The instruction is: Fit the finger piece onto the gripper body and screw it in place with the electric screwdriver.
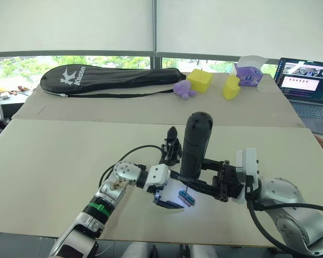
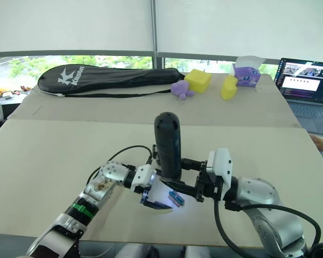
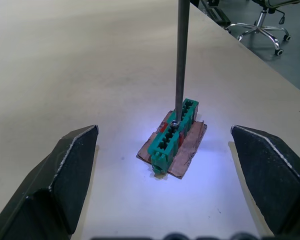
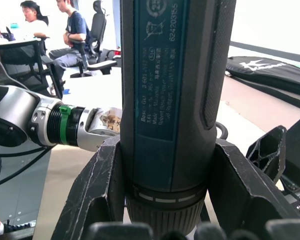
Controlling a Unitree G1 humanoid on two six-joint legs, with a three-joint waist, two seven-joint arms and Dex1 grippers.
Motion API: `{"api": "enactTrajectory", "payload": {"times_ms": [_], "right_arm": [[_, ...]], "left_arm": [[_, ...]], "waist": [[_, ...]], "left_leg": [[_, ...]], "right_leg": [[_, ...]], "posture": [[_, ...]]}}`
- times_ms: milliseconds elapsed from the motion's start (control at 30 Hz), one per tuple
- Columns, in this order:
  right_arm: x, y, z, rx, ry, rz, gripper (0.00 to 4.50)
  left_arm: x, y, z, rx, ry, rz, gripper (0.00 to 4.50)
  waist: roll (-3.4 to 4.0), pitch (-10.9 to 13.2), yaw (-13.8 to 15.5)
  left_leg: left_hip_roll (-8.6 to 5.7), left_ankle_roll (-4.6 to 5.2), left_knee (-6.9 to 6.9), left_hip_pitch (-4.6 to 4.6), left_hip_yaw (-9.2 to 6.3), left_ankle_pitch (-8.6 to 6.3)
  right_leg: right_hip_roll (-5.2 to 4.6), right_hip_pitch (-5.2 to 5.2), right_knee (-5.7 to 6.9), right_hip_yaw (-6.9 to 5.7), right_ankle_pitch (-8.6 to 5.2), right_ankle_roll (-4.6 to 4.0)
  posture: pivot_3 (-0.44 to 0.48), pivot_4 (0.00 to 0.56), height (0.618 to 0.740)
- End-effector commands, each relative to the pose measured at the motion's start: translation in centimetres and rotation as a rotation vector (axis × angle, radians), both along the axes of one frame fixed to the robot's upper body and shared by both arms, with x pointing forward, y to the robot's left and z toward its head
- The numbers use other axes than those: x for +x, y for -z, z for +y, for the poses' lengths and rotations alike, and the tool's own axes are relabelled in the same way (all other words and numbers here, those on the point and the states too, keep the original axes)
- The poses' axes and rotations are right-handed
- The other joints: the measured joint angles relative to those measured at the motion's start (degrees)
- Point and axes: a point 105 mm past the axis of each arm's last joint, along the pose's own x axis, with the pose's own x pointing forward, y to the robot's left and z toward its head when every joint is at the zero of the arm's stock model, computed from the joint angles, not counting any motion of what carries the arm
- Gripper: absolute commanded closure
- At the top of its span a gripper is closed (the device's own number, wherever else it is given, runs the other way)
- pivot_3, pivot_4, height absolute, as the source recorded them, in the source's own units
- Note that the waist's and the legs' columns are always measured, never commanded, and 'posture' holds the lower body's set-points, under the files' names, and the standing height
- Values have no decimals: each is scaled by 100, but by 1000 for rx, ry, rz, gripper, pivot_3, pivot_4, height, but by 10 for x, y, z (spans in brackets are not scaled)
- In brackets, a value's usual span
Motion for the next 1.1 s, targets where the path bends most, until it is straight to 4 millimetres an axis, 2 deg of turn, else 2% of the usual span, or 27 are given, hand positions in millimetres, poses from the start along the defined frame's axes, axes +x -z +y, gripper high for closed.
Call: {"api": "enactTrajectory", "payload": {"times_ms": [33, 1100], "right_arm": [[-6, -15, 1, 22, -17, -69, 2588], [-4, -8, -2, 4, -2, -54, 2588]], "left_arm": [[-1, -7, -4, -17, 18, -23, 0], [1, -8, -5, -20, 14, -27, 0]], "waist": [[0, 0, 5], [0, 0, 2]], "left_leg": [[0, 0, 0, 1, 0, 0], [0, 0, 0, 2, 1, 0]], "right_leg": [[0, 0, 0, 0, 0, 0], [0, 1, 1, 1, 0, 0]], "posture": [[0, 150, 737], [0, 150, 737]]}}
